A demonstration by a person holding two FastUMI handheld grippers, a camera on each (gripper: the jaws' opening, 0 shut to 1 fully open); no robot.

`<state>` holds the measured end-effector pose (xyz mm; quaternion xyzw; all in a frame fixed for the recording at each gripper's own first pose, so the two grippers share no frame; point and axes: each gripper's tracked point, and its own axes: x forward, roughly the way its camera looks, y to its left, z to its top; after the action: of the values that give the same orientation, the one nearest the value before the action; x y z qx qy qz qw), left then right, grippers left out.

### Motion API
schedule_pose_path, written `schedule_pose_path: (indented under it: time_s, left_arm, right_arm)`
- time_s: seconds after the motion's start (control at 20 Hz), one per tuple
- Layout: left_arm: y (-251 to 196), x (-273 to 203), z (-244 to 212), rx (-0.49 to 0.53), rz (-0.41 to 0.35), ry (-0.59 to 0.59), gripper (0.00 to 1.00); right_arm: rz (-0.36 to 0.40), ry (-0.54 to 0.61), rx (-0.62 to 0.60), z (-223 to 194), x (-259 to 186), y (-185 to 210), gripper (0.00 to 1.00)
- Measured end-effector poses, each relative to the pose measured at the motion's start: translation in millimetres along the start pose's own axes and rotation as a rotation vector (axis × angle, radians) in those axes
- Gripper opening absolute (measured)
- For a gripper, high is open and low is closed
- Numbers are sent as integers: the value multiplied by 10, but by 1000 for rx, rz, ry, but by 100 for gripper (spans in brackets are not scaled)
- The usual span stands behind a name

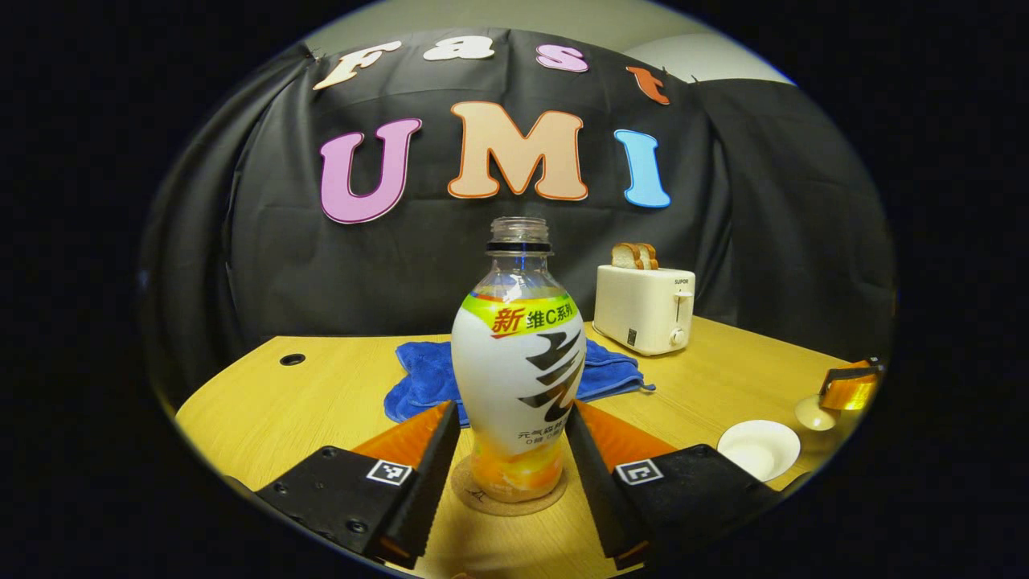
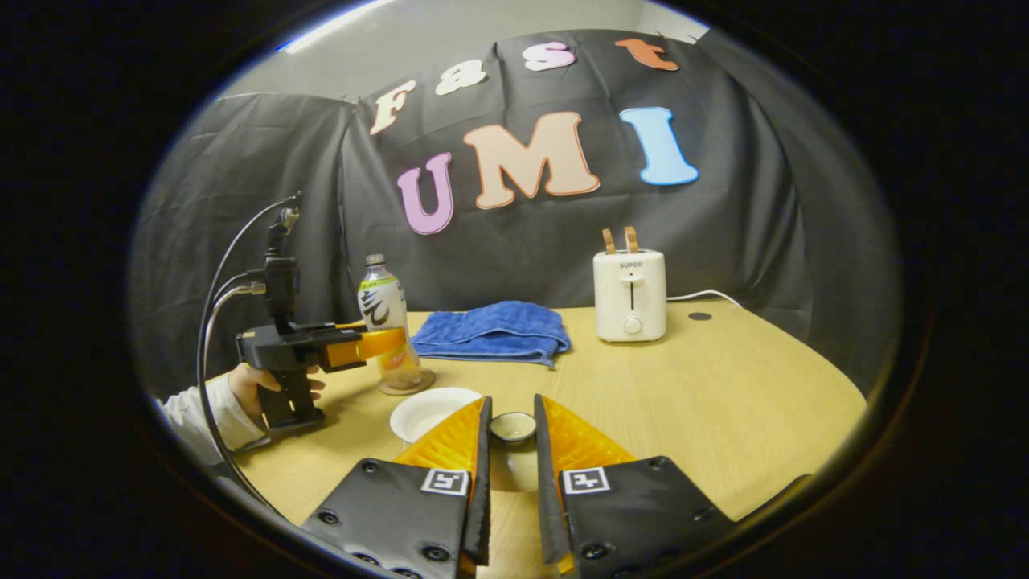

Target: Open the teacup lid with one hand, grasp the water bottle and pour water into the teacup with the other hand; after pouring, place the water bottle on the coaster and then close the teacup lid.

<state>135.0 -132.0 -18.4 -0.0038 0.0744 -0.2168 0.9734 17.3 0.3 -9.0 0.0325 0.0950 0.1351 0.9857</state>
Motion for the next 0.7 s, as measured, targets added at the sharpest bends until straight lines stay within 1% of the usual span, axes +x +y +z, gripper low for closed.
schedule_pose_path:
  time_s: [0.05, 0.2, 0.35, 0.7]
  left_arm:
    - [-43, 1, 2, 3, 0, 0, 78]
    - [-13, -54, 4, 15, 10, -3, 92]
    - [22, -177, -18, 12, 28, -4, 94]
    - [106, -706, 16, 8, 87, -40, 93]
  right_arm:
    - [2, -1, -2, 4, 3, 16, 27]
    - [10, -6, -5, 30, 14, 67, 27]
    - [25, -14, -5, 66, 49, 139, 27]
    - [75, -23, -10, 100, 206, 400, 27]
